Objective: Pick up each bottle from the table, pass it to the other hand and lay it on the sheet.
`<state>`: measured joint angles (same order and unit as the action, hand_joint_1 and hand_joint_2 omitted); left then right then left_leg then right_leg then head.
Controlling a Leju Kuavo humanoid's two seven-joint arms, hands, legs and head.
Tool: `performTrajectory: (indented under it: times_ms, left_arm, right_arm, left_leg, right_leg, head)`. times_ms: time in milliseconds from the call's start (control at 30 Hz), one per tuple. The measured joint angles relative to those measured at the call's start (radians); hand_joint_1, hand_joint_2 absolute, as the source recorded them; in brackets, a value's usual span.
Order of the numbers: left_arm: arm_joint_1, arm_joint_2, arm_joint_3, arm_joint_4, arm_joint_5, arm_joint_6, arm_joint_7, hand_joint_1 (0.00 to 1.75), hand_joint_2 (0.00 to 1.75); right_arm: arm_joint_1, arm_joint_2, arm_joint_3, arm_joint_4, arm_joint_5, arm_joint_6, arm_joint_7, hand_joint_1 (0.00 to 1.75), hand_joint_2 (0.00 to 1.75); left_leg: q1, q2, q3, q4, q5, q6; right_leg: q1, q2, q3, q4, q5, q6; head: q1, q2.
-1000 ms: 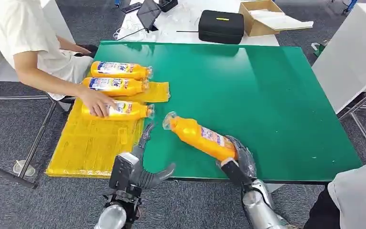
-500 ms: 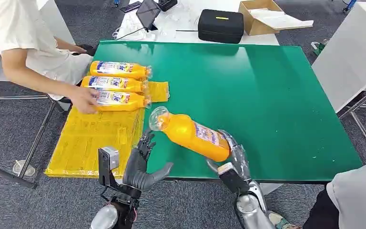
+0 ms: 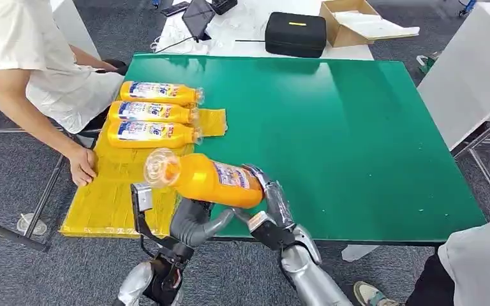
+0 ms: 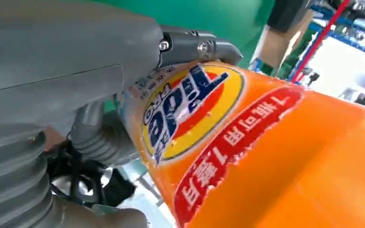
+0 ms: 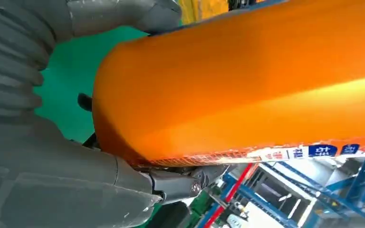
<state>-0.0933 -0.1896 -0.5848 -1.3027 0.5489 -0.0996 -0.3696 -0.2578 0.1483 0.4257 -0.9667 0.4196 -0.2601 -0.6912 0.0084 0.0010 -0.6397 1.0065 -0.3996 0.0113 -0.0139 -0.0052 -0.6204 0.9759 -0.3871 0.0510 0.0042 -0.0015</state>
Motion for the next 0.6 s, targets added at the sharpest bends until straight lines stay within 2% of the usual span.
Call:
performTrajectory:
  times_ms: [333, 500, 533, 567, 600]
  left_arm:
    - [-0.027, -0.004, 0.019, -0.006, 0.011, 0.062, -0.045, 0.00, 1.75]
    - [-0.025, -0.018, 0.023, -0.041, -0.004, 0.195, -0.111, 0.00, 1.75]
    - [-0.025, -0.021, 0.021, -0.049, -0.039, 0.237, -0.141, 0.26, 1.75]
    - [-0.025, -0.026, 0.017, -0.056, -0.079, 0.279, -0.171, 1.75, 1.75]
    - [-0.026, -0.030, 0.016, -0.061, -0.105, 0.307, -0.192, 1.75, 1.75]
  right_arm:
    - [-0.017, 0.030, 0.076, 0.044, -0.015, -0.002, -0.009, 1.75, 1.75]
    - [-0.017, 0.041, 0.111, 0.055, -0.041, 0.003, -0.003, 1.75, 1.75]
    - [-0.017, 0.043, 0.120, 0.058, -0.044, 0.003, 0.000, 1.75, 1.75]
    - [-0.016, 0.044, 0.129, 0.062, -0.047, 0.003, 0.002, 1.75, 1.75]
    - [-0.017, 0.044, 0.135, 0.065, -0.048, 0.003, 0.004, 1.75, 1.75]
  left_leg:
    - [0.000, 0.000, 0.000, 0.000, 0.000, 0.000]
    - [0.000, 0.000, -0.001, 0.000, 0.000, 0.000]
    - [0.000, 0.000, -0.001, 0.000, 0.000, 0.000]
    - [0.000, 0.000, -0.001, 0.000, 0.000, 0.000]
    - [0.000, 0.000, -0.001, 0.000, 0.000, 0.000]
  right_leg:
    - [0.000, 0.000, -0.001, 0.000, 0.000, 0.000]
    - [0.000, 0.000, -0.001, 0.000, 0.000, 0.000]
    - [0.000, 0.000, -0.001, 0.000, 0.000, 0.000]
    - [0.000, 0.000, -0.001, 0.000, 0.000, 0.000]
    - [0.000, 0.000, -0.001, 0.000, 0.000, 0.000]
  head:
    - [-0.001, 0.000]
    - [0.000, 0.000]
    - [0.000, 0.000]
    - [0.000, 0.000]
    - [0.000, 0.000]
